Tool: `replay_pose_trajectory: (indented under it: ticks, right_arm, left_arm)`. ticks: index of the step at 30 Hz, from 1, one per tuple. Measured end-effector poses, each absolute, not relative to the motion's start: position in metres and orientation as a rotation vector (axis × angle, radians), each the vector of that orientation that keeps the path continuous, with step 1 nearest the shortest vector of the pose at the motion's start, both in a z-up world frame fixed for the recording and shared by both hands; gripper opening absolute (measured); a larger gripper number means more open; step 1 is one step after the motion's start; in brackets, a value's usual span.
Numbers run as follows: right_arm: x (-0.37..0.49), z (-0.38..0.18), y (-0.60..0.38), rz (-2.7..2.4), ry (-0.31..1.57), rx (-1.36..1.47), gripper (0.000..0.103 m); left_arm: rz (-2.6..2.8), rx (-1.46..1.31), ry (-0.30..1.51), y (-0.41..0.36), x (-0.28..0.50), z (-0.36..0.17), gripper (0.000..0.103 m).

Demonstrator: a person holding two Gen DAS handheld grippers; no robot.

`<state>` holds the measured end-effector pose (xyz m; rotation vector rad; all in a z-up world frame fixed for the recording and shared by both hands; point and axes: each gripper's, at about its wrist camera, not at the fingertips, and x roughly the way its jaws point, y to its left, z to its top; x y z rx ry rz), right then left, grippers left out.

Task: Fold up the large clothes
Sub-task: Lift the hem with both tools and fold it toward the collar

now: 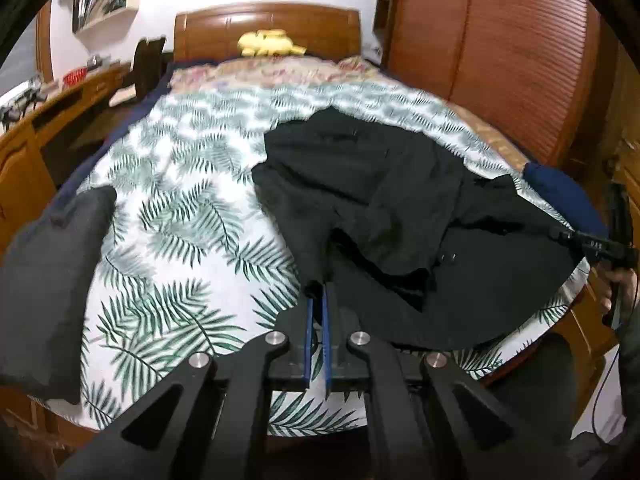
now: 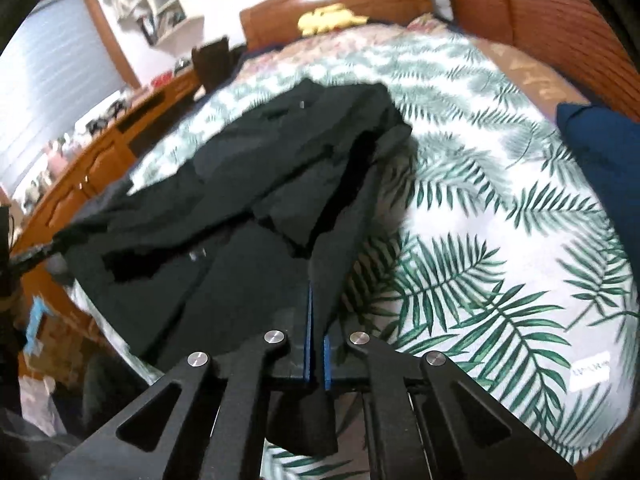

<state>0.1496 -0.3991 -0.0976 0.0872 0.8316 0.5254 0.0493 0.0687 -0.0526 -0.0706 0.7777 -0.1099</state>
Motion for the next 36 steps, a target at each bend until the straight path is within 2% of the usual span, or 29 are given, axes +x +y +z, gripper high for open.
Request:
replay_pose_trajectory:
  ticks: [10,19,30,36]
  right_arm:
    - [0.088,-0.025,-0.382,0.528,0.693,0.030,0.001]
    - [0.028,-0.014,-0.403,0.531,0.639,0.044,0.001]
    - [0.032,-0.043,-0.421,0.521,0.689,0.096,0.001]
    - [0.066,-0.044,-0.421,0.540,0.682,0.132,0.001]
  left_arm:
    - [-0.155,-0.101,0.623,0.082,-0.027,-0.018,0.001]
    - [-0.155,-0.116,0.574,0.083,-0.083,-0.010,0.001]
    - [-0.143,-0.136,0.615,0.084,-0.066,-0.022,0.001]
    - [-0.112,-0.147,0.621,0.089,-0.028,-0.019,0.001]
